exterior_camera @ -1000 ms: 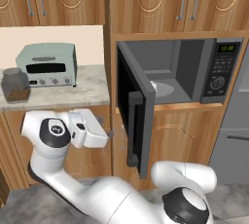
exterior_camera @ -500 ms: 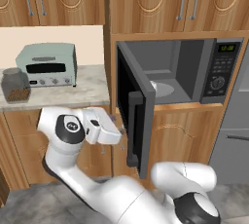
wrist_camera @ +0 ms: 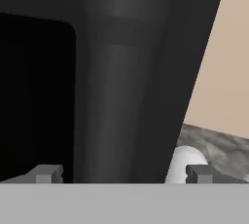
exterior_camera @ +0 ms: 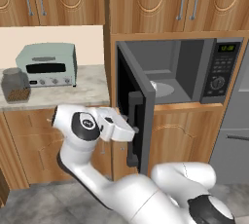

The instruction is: Pick the mug from the counter and place it inside the microwave. Then close the microwave.

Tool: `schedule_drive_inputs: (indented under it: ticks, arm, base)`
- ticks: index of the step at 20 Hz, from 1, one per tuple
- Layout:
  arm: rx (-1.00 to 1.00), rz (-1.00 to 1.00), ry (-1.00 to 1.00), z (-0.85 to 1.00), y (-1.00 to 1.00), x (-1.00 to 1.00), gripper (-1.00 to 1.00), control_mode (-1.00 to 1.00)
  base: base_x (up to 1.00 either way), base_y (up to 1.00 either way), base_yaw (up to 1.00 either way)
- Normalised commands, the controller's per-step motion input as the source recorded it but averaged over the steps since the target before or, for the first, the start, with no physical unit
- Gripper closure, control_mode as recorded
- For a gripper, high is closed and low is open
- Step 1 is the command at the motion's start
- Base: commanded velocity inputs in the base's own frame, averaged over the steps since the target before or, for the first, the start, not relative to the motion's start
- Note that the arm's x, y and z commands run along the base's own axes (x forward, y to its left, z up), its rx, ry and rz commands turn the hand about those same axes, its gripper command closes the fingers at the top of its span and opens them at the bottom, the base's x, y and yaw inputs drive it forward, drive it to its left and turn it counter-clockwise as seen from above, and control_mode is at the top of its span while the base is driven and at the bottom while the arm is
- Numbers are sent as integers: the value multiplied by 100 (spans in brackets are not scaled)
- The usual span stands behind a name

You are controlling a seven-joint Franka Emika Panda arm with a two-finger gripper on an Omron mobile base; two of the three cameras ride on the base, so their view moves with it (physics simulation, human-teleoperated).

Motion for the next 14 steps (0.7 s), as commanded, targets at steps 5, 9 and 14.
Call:
schedule_drive_inputs:
  ticks: [5,9,14]
  arm:
    - [0,0,7,0,-30,0,-100,-100]
    - [0,0,10,0,-40,0,-100,-100]
    - [0,0,10,4,-54,0,-100,-100]
  base:
    - [0,0,0]
    - [0,0,0]
    - [0,0,0]
